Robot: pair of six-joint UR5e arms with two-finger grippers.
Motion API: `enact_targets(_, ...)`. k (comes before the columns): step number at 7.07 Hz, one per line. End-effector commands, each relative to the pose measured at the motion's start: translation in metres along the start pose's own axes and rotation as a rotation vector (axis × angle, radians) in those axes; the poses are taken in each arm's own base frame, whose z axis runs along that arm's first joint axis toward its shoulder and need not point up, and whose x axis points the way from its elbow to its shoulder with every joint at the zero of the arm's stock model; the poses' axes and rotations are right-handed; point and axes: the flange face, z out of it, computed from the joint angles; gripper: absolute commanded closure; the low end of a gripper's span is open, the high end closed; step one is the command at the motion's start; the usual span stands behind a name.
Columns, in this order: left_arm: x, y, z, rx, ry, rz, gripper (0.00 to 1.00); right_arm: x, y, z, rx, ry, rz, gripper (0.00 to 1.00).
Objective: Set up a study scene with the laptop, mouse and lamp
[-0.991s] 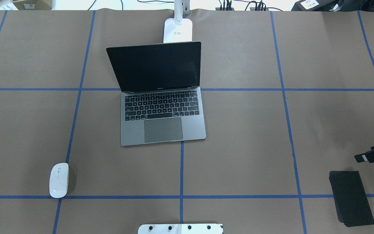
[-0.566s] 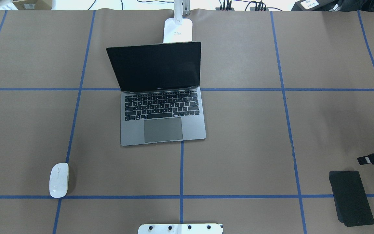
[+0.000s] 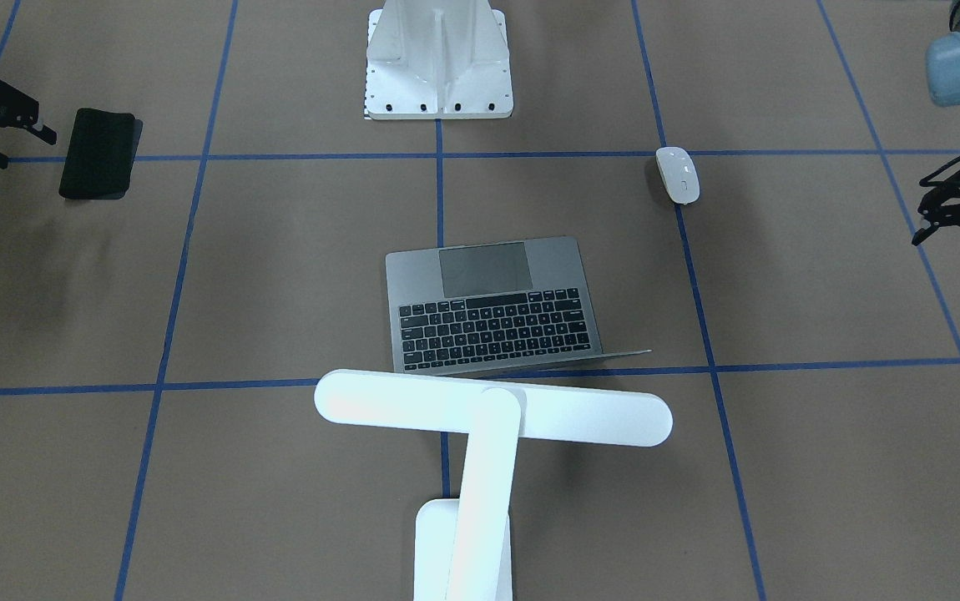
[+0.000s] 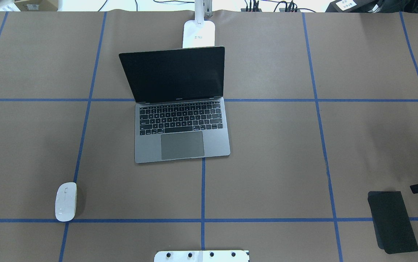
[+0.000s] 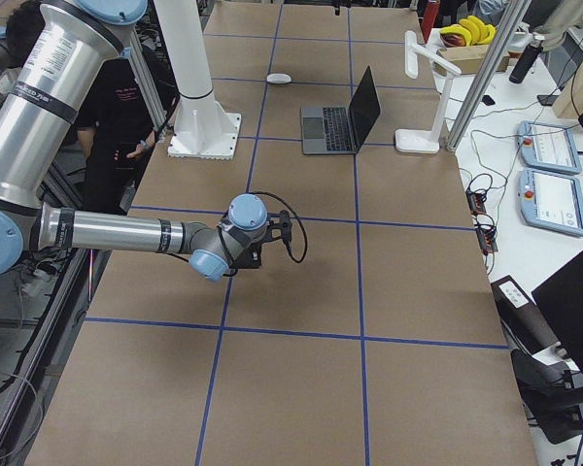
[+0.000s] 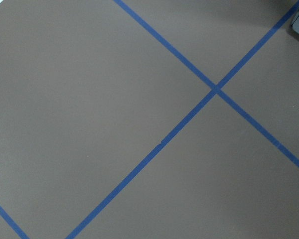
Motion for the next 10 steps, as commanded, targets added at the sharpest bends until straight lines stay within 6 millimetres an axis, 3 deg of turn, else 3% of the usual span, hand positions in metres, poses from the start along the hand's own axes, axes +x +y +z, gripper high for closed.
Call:
enact_targets(1,-0.014,0.029,0.003,-0.004,0.059,-0.152,0.0,0.007,0.012,0.0,-0.023,0.004,0.019,0.07)
enact_targets(2,-0.004,0.031,-0.003,0.015,0.082,-0.274,0.0,0.006,0.015,0.004,-0.042,0.001,0.014,0.11)
enact_targets(4,-0.01,0.061,0.011,0.054,0.079,-0.246,0.0,-0.001,0.02,0.017,-0.091,-0.003,-0.007,0.12)
enact_targets(7,-0.003,0.057,0.004,0.083,0.078,-0.278,0.0,-0.014,0.029,0.045,-0.167,-0.001,-0.057,0.15)
enact_targets(8,-0.003,0.057,0.003,0.087,0.078,-0.275,0.0,-0.016,0.03,0.05,-0.174,0.007,-0.067,0.22)
enact_targets(10,-0.002,0.056,0.004,0.087,0.08,-0.269,0.0,-0.012,0.031,0.053,-0.174,0.023,-0.06,0.18)
